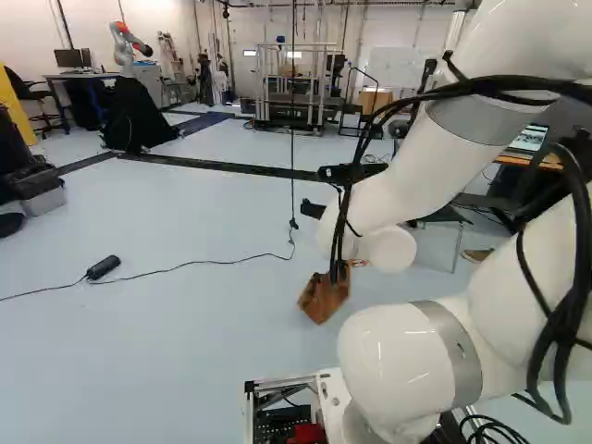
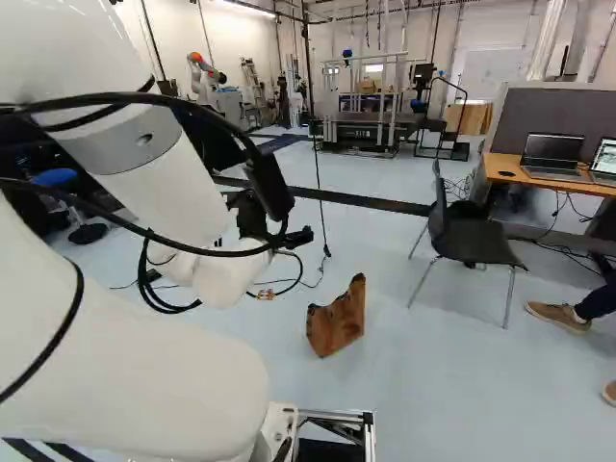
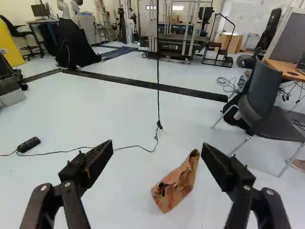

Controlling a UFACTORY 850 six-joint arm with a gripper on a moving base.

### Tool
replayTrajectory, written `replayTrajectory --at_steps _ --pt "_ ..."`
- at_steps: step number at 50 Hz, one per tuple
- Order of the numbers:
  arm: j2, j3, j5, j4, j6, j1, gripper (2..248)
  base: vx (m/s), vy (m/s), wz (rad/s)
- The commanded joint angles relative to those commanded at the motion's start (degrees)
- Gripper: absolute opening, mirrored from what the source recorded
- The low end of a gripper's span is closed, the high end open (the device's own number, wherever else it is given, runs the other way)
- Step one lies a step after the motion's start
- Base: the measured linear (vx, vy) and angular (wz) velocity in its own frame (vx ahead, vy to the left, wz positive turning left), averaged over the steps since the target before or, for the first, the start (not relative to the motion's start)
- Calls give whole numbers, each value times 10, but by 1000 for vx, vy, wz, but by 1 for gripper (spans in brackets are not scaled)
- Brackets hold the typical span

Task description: Pick up the grocery bag from the ground

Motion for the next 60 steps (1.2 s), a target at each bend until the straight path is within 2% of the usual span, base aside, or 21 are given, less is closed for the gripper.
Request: replayTrajectory --at_steps 12,13,38,60 --pt "0 0 0 0 0 0 247 257 -35 -20" --pt "-19 -16 0 0 0 -2 247 223 -33 -31" --pt "-106 -95 -3 0 0 -9 247 23 -2 -3" --pt "-201 -168 -57 11 0 -15 247 0 0 0"
